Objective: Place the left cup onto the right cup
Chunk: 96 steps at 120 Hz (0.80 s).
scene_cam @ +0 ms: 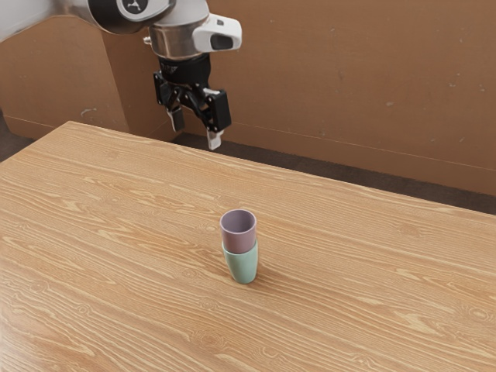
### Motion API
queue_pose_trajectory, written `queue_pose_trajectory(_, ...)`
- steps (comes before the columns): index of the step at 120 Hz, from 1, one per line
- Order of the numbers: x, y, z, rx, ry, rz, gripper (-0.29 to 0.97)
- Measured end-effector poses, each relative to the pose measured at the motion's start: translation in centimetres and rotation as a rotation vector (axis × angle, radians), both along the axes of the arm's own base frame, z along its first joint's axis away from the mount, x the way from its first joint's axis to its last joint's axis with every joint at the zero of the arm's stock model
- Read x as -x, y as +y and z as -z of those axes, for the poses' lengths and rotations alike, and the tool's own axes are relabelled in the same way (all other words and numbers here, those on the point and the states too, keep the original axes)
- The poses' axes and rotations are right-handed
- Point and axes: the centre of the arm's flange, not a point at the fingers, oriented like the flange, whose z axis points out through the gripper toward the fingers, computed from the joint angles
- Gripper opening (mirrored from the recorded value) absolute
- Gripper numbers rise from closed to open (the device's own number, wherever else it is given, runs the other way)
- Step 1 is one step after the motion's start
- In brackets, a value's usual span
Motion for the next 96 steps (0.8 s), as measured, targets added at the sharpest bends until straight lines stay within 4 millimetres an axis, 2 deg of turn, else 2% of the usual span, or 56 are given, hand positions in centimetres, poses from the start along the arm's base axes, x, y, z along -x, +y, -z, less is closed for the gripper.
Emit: queue_pose_trajectory(96,0.7,-1.6,0.1,-0.005,0.015,0.065,0.66)
